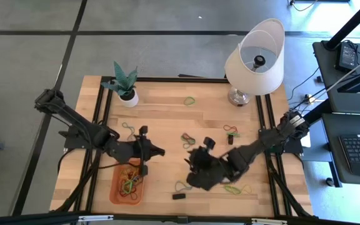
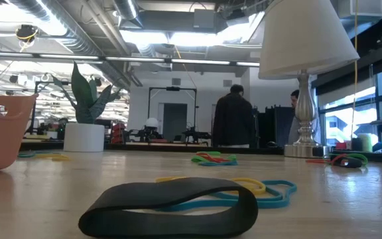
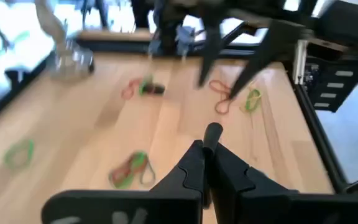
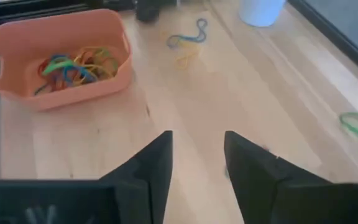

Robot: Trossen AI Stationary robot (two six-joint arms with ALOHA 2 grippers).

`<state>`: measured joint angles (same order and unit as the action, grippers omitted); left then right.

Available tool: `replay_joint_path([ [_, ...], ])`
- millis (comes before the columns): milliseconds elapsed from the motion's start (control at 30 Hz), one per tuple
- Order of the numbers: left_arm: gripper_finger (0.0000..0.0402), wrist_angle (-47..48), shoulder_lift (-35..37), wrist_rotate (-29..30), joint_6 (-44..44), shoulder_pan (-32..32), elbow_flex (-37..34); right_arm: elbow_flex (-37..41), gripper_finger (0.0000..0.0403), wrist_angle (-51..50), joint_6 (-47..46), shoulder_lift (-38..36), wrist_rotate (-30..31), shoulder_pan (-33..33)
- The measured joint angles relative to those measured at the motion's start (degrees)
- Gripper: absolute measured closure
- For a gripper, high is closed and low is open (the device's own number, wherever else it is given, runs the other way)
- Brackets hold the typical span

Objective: Pick and place rubber bands into bin
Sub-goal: Put the black rubber band into the orange bin, then put the green rubber band into the orange bin

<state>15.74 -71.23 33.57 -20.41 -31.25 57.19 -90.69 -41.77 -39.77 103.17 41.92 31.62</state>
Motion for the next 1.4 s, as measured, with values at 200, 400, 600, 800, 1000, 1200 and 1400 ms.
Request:
replay_joint_path([
  [200, 0.0398, 12.3, -1.0, -3.4, -21.5, -2.7, 1.7, 8.9, 0.0270, -2.4, -13.9, -1.6, 0.9, 6.1],
  [400, 0.0398, 20.6, -7.2, -14.2, -43.0, -5.3, 1.6, 25.0, 0.0294, 3.0, -31.8, -10.7, 1.5, 13.6],
  [600, 0.0398, 28.8, -12.0, -22.0, -62.3, -8.4, 1.6, 39.7, 0.0319, 13.8, -40.5, -21.3, 2.0, 19.0],
  [800, 0.0397, 37.1, -14.4, -24.3, -69.7, -9.7, 1.6, 47.5, 0.0341, 21.6, -40.8, -26.3, 2.2, 19.6],
  [1000, 0.0359, 40.1, -16.8, -24.7, -71.4, -9.2, 1.6, 48.0, 0.0350, 23.8, -37.2, -26.5, 2.1, 19.4],
  [1200, 0.0294, 40.8, -17.6, -25.6, -72.9, -8.4, 1.6, 48.0, 0.0350, 25.3, -33.1, -26.5, 1.6, 19.4],
  [1400, 0.0263, 40.6, -16.1, -25.6, -74.2, -7.5, 1.6, 48.0, 0.0350, 25.4, -33.5, -26.5, 1.5, 19.4],
])
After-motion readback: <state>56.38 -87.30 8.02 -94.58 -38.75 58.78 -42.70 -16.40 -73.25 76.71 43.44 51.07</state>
